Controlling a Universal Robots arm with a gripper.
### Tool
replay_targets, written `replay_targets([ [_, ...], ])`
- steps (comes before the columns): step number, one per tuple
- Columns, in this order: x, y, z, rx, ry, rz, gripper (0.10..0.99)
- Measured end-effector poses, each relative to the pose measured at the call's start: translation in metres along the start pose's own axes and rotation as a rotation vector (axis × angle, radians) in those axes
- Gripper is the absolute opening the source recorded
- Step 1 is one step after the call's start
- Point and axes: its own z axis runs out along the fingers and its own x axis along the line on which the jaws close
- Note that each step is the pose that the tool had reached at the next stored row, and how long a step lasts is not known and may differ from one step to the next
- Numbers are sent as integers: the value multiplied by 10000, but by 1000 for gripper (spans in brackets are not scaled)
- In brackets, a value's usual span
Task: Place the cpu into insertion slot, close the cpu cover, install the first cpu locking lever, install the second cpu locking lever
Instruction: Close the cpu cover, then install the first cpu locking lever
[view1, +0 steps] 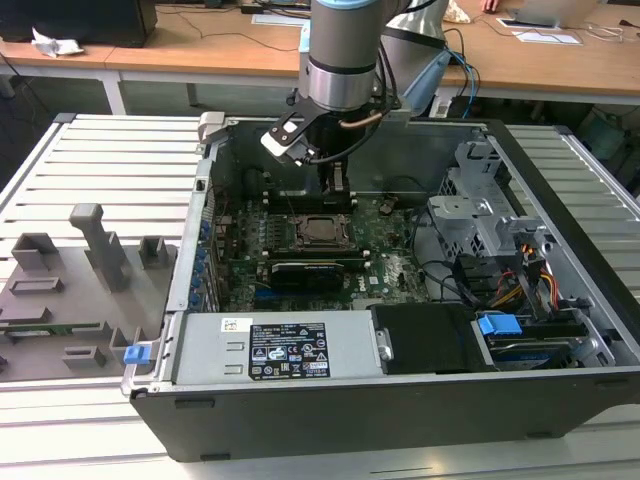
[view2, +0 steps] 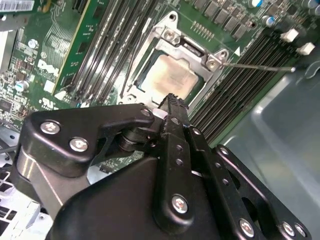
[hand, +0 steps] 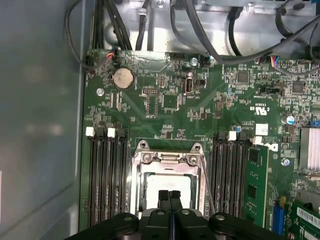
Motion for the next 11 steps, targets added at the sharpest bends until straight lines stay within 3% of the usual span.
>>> replay_targets([
  [11,4,-116,-3,0,0,-2,106],
])
